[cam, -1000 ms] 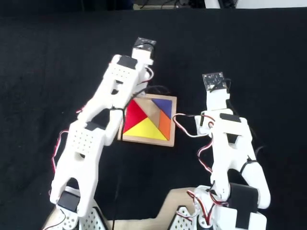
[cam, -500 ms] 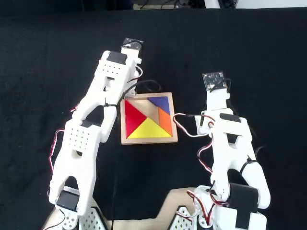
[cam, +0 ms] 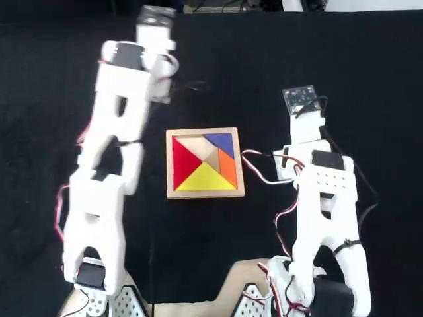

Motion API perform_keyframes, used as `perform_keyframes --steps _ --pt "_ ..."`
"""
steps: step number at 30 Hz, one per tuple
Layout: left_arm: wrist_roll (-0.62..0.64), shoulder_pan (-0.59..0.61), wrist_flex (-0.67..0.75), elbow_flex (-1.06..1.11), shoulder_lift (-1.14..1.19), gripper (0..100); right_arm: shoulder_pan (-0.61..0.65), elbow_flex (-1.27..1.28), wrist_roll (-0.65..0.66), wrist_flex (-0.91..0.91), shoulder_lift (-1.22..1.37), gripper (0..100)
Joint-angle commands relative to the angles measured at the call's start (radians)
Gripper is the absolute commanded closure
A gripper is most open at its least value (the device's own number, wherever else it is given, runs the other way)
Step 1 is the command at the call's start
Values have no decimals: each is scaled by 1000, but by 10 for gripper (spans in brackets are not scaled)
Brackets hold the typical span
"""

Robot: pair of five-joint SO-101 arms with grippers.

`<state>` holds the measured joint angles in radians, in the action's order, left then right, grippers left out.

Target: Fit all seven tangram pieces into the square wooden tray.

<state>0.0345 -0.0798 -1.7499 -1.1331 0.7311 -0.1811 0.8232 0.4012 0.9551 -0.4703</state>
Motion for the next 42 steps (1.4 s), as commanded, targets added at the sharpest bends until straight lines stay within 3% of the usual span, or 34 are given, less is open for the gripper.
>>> perform_keyframes --steps 1,6,10,13,21,26,30,42 --pt "-5 130 -14 157 -193 956 -57 -97 192 100 -7 753" --pt "-8 174 -11 386 -428 867 -184 -194 402 115 33 809" --pt "-9 180 -8 601 -632 870 -229 -228 511 115 71 792" --pt "-81 180 46 835 -760 870 -224 -225 595 117 113 789" --pt "-118 255 542 1699 -1235 866 -221 -231 792 81 285 762" --pt "-61 328 850 2124 -1461 842 -175 -242 802 49 329 747" --pt "-41 338 875 2196 -1421 755 -183 -240 802 -8 332 732" --pt "-41 343 1036 2264 -1321 770 -147 -271 858 -57 479 737"
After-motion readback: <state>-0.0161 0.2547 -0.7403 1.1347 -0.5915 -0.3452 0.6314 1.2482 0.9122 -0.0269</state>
